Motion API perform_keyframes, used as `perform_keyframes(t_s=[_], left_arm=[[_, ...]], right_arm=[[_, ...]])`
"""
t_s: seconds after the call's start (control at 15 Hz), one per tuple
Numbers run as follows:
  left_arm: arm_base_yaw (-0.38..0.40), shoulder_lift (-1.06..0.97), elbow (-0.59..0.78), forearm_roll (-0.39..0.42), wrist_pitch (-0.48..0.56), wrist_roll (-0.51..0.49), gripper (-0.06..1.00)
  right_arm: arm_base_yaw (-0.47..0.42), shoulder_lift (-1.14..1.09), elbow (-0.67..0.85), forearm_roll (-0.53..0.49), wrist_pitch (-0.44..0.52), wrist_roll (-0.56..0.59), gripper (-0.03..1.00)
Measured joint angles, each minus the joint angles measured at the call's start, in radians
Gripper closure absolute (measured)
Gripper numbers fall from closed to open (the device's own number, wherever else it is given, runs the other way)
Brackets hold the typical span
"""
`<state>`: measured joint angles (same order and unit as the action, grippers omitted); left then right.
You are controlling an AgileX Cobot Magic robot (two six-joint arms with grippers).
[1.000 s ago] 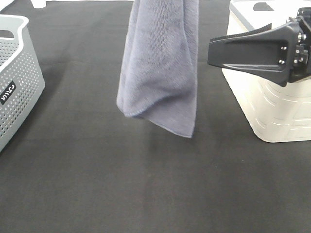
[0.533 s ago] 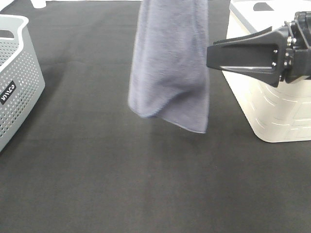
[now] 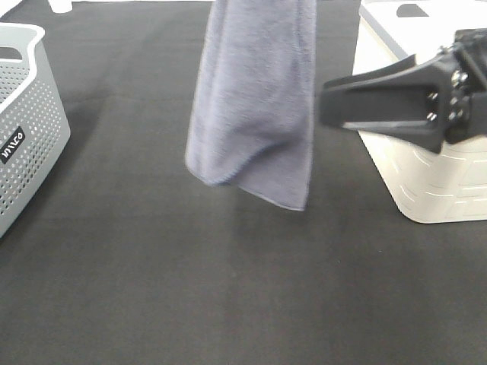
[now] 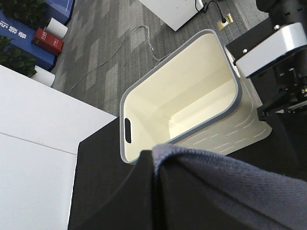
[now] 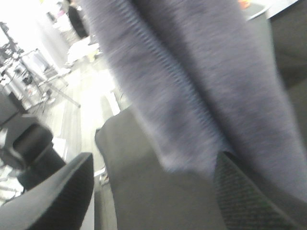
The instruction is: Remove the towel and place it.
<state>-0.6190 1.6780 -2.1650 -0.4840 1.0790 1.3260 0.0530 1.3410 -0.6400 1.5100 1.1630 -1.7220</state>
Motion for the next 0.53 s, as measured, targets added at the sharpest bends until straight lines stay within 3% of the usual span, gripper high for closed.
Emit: perform_keyframes(t_s=[0.13,0.2,0.53], left_arm=[[0.000,0.000,0.000,-0.002,0.000,0.000,0.94],[0.000,0.000,0.000,-0.003,0.000,0.000,0.94],[0.000,0.000,0.000,-0.003,0.000,-0.001,0.94]], right_arm=[[0.045,0.000,0.000,-0.009,-0.053,0.000,0.28],[0.100,0.000,0.000,-0.029,-0.161,0.000,0.28],[0.106,0.000,0.000,-0.032,-0.241,0.000,0.28]])
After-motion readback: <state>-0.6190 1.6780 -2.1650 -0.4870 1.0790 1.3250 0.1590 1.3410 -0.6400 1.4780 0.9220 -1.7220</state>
